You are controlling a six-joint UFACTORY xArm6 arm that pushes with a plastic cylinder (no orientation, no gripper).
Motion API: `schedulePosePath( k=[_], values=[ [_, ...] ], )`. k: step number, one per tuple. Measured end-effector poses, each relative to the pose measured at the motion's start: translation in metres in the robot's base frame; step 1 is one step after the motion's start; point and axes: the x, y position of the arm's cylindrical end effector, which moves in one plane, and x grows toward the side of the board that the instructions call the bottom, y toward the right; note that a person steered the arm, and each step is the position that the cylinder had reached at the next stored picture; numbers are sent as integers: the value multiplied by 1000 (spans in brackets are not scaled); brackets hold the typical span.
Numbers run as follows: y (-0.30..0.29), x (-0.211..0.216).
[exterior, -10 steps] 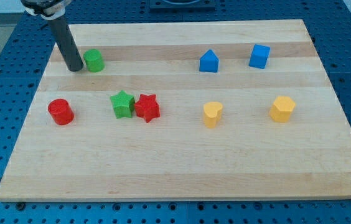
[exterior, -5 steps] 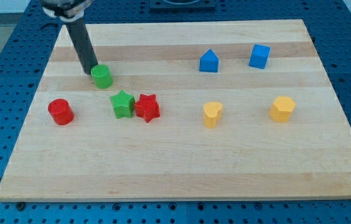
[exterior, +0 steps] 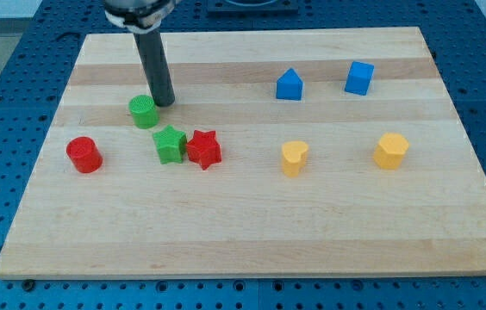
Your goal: Push the green circle to the right side of the red circle
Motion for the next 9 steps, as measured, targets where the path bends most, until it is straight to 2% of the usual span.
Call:
schedulePosePath(
  k=[1, 3, 4, 5, 6, 8, 9],
  values=[
    [0, 33],
    [3, -10],
    [-10, 3],
    [-11, 44],
    [-11, 62],
    [-19, 18],
    [-42, 31]
  ],
)
